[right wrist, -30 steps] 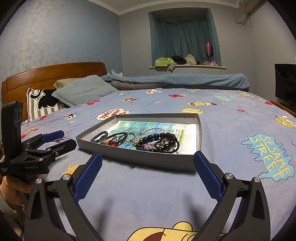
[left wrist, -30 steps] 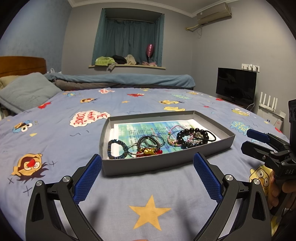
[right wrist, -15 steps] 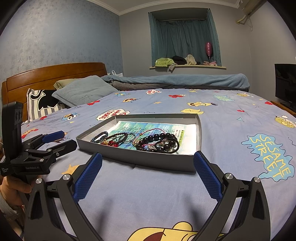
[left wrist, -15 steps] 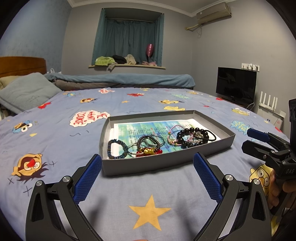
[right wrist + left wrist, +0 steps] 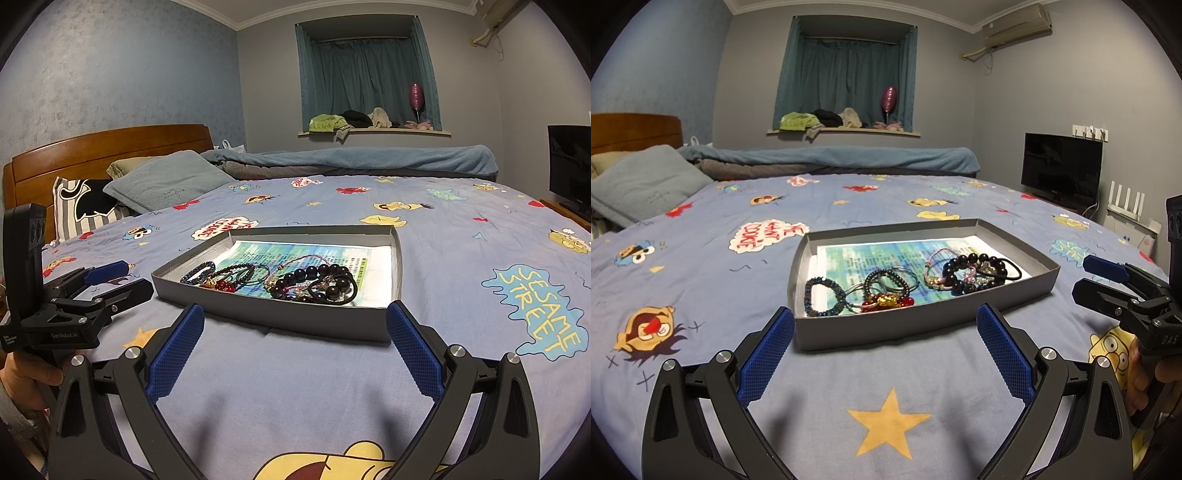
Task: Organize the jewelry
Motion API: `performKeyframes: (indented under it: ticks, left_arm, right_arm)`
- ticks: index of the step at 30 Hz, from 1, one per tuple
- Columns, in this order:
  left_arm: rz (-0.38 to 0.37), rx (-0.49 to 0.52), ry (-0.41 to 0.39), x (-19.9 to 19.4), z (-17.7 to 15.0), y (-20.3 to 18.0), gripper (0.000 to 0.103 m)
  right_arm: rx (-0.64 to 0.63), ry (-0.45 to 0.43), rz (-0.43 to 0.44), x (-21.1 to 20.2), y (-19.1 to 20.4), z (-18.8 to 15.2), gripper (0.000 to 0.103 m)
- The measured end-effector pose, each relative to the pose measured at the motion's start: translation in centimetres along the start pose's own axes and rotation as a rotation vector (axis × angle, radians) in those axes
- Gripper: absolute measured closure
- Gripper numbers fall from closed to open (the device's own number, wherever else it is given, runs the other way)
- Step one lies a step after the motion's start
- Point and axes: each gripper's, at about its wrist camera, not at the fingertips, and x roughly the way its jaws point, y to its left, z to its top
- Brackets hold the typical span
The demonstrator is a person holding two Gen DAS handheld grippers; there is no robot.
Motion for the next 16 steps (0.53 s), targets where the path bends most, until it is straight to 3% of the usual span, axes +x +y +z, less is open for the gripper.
performKeyframes:
  ticks: [16]
  left_arm:
    - [-0.001, 0.01, 0.002, 0.12, -0.34, -0.33, 0.005]
  right_arm:
    - [0.002, -0.002, 0.001, -0.02, 0.0, -0.01, 0.006]
